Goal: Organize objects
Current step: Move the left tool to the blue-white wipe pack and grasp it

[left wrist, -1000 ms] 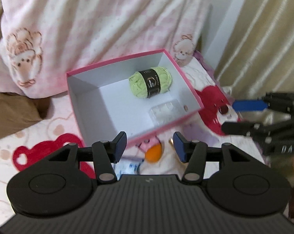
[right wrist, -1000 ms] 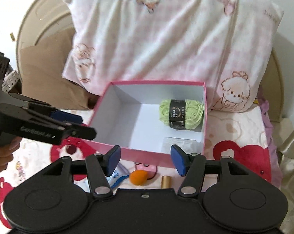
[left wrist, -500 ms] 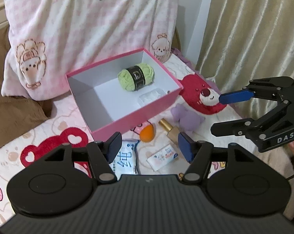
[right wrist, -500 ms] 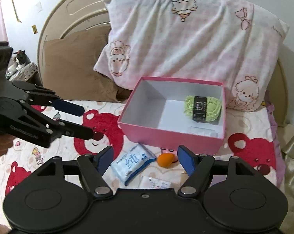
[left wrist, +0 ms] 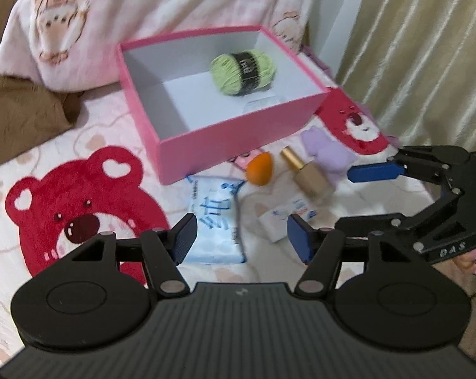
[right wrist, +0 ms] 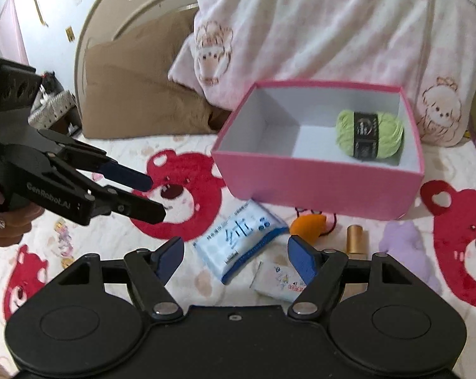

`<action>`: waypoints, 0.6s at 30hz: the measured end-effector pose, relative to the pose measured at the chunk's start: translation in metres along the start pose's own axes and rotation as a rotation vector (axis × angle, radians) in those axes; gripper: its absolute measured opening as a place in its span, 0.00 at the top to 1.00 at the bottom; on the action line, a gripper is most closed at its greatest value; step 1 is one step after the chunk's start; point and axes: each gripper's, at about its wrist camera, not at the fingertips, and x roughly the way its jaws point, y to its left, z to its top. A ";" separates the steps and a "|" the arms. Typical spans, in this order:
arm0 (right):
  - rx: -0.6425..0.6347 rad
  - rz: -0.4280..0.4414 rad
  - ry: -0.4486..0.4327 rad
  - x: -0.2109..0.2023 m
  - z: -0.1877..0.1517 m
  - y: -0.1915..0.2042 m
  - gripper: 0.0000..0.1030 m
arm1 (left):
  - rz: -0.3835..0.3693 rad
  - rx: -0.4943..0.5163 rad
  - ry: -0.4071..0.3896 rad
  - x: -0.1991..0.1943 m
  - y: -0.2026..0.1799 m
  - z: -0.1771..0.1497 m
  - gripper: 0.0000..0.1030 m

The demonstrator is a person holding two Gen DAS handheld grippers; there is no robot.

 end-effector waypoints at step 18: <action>0.133 -0.132 0.045 0.080 -0.019 0.009 0.26 | 0.019 -0.103 -0.045 0.084 0.047 -0.025 0.54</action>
